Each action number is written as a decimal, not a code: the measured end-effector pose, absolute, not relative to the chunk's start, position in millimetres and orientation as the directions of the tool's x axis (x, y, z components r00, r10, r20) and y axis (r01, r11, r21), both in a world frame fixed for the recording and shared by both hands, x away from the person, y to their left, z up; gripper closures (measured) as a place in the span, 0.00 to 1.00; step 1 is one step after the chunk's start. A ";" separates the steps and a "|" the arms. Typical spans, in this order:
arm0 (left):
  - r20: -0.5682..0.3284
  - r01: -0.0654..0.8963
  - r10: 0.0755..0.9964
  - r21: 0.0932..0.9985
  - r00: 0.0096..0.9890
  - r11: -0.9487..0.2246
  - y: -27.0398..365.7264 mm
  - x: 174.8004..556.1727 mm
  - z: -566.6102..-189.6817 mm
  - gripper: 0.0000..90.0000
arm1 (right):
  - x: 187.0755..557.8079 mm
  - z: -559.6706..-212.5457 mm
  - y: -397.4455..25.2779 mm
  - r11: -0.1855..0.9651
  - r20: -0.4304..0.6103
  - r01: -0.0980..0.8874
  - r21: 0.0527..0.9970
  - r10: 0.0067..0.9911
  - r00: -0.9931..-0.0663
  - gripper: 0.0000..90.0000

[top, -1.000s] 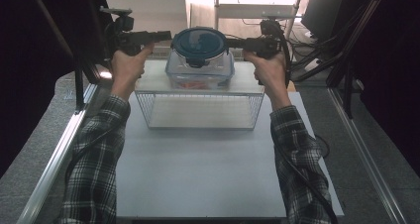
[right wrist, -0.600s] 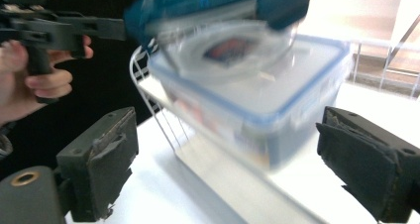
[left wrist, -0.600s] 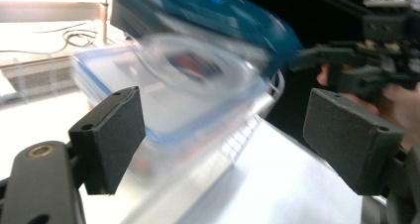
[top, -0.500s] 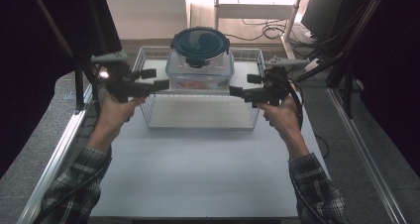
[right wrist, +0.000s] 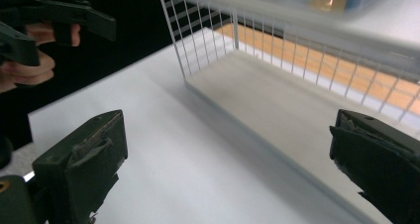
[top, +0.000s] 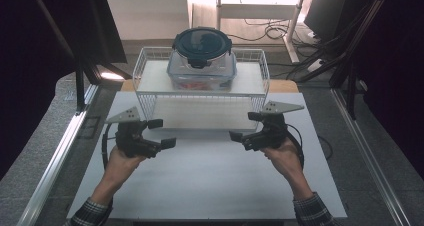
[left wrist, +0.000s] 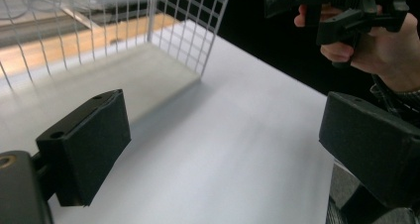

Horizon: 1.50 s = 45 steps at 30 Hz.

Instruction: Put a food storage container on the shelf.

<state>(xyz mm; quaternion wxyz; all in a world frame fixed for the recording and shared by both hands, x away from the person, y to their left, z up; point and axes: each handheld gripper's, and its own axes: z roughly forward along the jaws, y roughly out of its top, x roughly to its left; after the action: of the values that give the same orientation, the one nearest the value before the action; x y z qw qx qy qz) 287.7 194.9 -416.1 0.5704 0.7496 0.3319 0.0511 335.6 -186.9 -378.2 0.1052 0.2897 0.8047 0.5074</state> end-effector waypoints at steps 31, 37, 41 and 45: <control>-0.225 0.518 0.635 0.792 0.739 -0.323 176.7 220.0 -516.3 0.04 | 276.4 -475.5 -203.6 0.378 0.118 0.418 0.826 0.608 -0.785 0.00; -0.186 0.532 0.653 0.754 0.734 -0.384 172.9 217.9 -527.2 0.01 | 266.8 -493.3 -201.8 0.424 0.103 0.432 0.796 0.608 -0.787 0.00; -0.175 0.552 0.670 0.730 0.722 -0.403 173.4 220.7 -533.6 0.00 | 264.9 -505.2 -198.8 0.485 0.068 0.441 0.755 0.612 -0.788 0.00; -0.216 0.587 0.673 0.710 0.708 -0.389 175.4 223.5 -536.1 0.00 | 266.3 -509.7 -197.2 0.510 0.051 0.444 0.737 0.613 -0.788 0.00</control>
<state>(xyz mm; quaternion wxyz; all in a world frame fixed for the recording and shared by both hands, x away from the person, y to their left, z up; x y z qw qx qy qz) 223.5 175.4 -536.1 0.4025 0.8318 0.3786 0.0533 266.3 -197.2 -509.7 0.1086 0.3067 0.8619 0.3888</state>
